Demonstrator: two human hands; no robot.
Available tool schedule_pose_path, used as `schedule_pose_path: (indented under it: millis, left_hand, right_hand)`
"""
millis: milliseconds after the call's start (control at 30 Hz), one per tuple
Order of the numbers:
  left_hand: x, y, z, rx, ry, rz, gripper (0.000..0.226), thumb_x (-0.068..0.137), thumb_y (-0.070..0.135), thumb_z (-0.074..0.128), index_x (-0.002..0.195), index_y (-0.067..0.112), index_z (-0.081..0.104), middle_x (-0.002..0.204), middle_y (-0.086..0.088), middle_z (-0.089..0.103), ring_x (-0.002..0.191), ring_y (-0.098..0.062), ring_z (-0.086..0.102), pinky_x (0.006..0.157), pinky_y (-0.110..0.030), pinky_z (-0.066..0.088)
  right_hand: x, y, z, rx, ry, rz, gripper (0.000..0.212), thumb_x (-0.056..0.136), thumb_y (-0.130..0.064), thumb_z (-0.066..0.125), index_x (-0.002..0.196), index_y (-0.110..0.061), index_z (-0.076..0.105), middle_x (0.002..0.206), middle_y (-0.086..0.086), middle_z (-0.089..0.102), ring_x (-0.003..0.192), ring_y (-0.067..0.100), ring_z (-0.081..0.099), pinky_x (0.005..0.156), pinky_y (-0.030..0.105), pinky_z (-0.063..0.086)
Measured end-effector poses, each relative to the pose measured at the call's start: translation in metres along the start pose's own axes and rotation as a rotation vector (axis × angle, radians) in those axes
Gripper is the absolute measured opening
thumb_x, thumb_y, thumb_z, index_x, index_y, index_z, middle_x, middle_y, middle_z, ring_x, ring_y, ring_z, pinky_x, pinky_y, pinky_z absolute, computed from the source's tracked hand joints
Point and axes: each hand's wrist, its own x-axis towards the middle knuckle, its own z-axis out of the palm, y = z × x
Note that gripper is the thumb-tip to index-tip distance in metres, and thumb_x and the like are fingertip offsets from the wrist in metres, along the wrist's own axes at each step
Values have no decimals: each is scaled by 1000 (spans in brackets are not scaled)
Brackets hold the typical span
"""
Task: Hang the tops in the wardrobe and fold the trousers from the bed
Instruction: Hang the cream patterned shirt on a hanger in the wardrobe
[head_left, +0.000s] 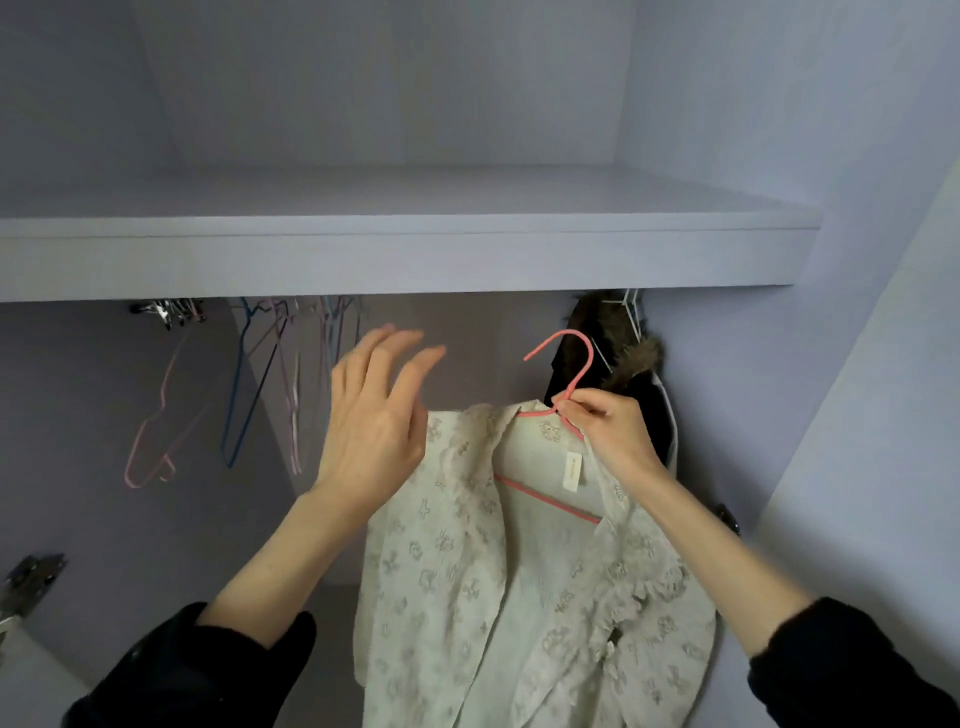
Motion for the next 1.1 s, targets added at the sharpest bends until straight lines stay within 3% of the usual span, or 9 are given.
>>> schedule_pose_path:
  millis: [100,233,367,500,700,833,933,1000,1100]
  left_hand:
    - [26,2,3,191,59,65,68,74,-7,51,138,12,38,145,-15,31,136,-37,21,109,-52,15]
    - [46,-2,11,353,-19,38,91,68,-4,63,147,16,22,154,-17,16,140,-45,8,108,-64,3]
    - [47,-7,22,415,-9,50,97,63,-2,67,146,14,20,153,-18,13,138,-49,9,104,-69,4]
    - [49,-12,28,421,38,74,101,62,-4,67,147,16,16,153,-14,7,138,-46,2,102,-69,1]
    - [50,-17,37,457,75,83,105,59,-1,62,149,18,10,153,-13,5,138,-46,0,104,-67,-3]
    - [49,-20,42,471,90,94,101,62,4,54,148,20,3,153,-12,0,137,-47,-1,105,-66,-6]
    - [51,-23,45,484,110,96,100,62,8,48,149,22,0,155,-11,-12,138,-47,-6,105,-66,-8]
    - [50,-24,47,489,116,100,103,63,9,47,149,23,-6,154,-6,-25,140,-42,-17,106,-63,-13]
    - [50,-25,50,495,121,107,103,64,9,47,149,23,-10,152,-4,-29,139,-38,-24,106,-62,-14]
  right_hand:
    - [14,8,1,123,80,43,15,85,-3,65,95,-12,72,97,16,71,78,5,59,74,13,47]
    - [38,19,4,195,175,106,18,84,-3,66,102,-2,71,99,14,71,78,5,59,72,12,48]
    - [67,27,6,247,303,167,22,83,-8,69,104,0,70,101,17,70,79,8,55,77,22,44]
    - [99,27,10,262,450,184,26,83,-16,70,108,-6,70,98,9,72,77,4,58,76,19,43]
    - [143,26,19,395,566,188,23,84,-12,68,105,-4,71,87,5,70,82,14,59,87,32,52]
    - [171,23,19,522,577,179,19,83,-4,67,101,3,71,76,-1,67,79,13,58,84,29,49]
    - [180,28,18,579,554,145,17,86,1,61,100,8,69,58,-10,68,58,-1,56,78,19,48]
    - [183,31,19,599,591,97,19,87,4,57,101,11,67,67,-10,70,50,-7,57,66,6,46]
    - [183,32,17,629,662,49,21,87,4,59,105,11,65,74,3,72,56,-6,60,65,5,46]
